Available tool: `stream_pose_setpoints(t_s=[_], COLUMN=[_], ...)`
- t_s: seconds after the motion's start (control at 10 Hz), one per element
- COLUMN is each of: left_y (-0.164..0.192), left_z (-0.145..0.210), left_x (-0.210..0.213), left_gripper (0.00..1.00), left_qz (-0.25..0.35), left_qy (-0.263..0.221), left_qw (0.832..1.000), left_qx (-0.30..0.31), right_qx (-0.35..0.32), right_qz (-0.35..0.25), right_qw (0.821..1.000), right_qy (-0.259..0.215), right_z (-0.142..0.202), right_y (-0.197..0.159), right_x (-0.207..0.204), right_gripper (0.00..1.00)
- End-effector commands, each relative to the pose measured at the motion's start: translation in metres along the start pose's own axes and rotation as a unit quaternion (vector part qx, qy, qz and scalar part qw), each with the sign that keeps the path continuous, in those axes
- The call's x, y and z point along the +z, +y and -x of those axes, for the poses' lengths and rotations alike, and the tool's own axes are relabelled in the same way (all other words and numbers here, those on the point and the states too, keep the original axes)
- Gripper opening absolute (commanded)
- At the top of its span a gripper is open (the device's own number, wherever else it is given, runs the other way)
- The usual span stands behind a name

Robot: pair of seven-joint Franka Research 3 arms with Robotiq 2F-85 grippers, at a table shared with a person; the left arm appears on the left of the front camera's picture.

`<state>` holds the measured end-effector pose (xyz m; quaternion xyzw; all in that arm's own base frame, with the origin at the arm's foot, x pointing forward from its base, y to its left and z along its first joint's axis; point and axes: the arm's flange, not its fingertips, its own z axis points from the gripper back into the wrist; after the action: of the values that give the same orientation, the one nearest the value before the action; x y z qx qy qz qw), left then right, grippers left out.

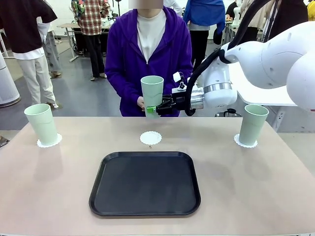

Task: Place coasters on the table and set cups on them.
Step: Take one Reusable plastic cup from the Flat Tray and place it on a coaster set by the human.

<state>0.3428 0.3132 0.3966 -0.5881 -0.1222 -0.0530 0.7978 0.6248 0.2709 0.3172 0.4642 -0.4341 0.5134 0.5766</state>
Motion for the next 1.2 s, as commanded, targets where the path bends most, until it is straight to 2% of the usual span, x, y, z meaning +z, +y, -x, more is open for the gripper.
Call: stream_pose_setpoints(t_s=[0.0, 0.4, 1.1], left_y=[-0.001, -0.001, -0.001], left_z=[0.000, 0.000, 0.000], left_x=[0.001, 0.001, 0.001], left_gripper=[1.00, 1.00, 1.00], left_qz=[-0.002, -0.002, -0.002], left_qy=[-0.001, -0.001, -0.001], left_qw=[1.000, 1.000, 1.000], left_qx=[-0.001, -0.001, -0.001], right_qx=[0.002, -0.005, -0.002], right_qz=[-0.012, -0.036, -0.079], right_qw=[1.000, 0.999, 0.997], right_qy=[-0.010, -0.022, -0.021], right_z=[0.007, 0.044, 0.082], right_y=[0.006, 0.009, 0.001], right_x=[0.002, -0.006, -0.028], right_gripper=[0.81, 0.81, 0.81])
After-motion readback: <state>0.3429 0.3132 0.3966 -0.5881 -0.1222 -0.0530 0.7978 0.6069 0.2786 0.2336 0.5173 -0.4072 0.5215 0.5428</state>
